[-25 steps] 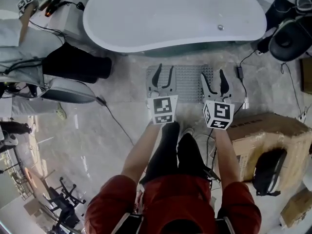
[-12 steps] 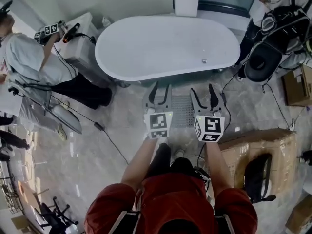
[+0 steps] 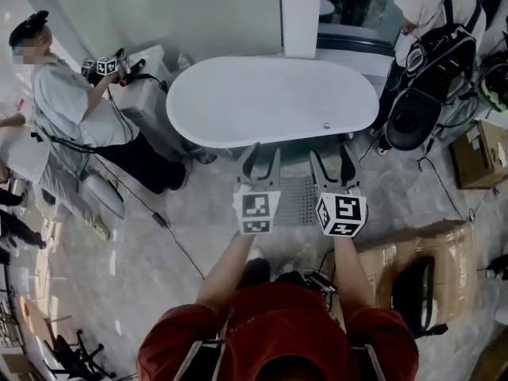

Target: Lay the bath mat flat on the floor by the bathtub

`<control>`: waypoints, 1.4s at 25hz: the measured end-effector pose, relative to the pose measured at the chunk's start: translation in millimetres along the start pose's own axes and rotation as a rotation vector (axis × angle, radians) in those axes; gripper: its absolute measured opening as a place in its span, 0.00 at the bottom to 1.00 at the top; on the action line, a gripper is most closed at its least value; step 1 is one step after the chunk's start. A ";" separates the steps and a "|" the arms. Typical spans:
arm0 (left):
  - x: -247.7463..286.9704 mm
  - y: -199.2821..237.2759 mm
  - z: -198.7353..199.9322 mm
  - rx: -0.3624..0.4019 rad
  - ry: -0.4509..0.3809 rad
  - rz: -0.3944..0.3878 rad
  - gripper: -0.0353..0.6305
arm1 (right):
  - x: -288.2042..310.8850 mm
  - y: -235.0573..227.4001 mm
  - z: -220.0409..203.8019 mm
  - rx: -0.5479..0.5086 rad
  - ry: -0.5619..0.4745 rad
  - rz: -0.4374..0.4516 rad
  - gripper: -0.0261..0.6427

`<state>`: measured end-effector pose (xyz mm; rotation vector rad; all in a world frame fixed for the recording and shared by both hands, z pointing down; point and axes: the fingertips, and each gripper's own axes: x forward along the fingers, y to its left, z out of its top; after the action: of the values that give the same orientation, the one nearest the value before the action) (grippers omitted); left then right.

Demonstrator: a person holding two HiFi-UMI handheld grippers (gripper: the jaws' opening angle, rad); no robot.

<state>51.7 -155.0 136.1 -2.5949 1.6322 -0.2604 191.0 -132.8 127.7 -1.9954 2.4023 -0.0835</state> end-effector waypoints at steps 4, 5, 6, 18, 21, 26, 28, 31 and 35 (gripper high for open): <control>-13.1 0.5 17.1 0.000 -0.028 -0.017 0.29 | -10.6 13.0 21.6 -0.012 -0.034 -0.003 0.48; -16.4 2.3 21.4 -0.001 -0.036 -0.021 0.29 | -12.6 17.6 27.4 -0.015 -0.044 -0.004 0.47; -20.0 4.6 25.6 -0.002 -0.046 -0.024 0.29 | -14.5 22.8 32.9 -0.015 -0.054 -0.004 0.46; -54.7 28.9 69.1 0.015 -0.161 -0.061 0.27 | -21.3 79.6 66.5 -0.040 -0.102 -0.004 0.31; -55.7 34.1 68.3 0.014 -0.159 -0.062 0.24 | -19.6 86.9 67.3 -0.043 -0.100 -0.004 0.24; -59.4 35.6 64.7 0.020 -0.164 -0.061 0.21 | -19.2 96.0 66.4 -0.042 -0.100 -0.001 0.15; -60.0 38.5 62.3 0.022 -0.160 -0.057 0.18 | -16.8 100.3 64.4 -0.036 -0.098 0.007 0.11; -61.6 43.5 60.9 0.014 -0.161 -0.050 0.16 | -12.7 108.3 60.6 -0.031 -0.090 0.025 0.09; -64.6 46.4 59.5 0.007 -0.164 -0.046 0.09 | -9.8 117.1 56.2 -0.037 -0.085 0.040 0.06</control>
<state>-6.4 -119.1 63.9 -2.5744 1.5157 -0.0528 80.5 -103.4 65.3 -1.9229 2.4073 0.0456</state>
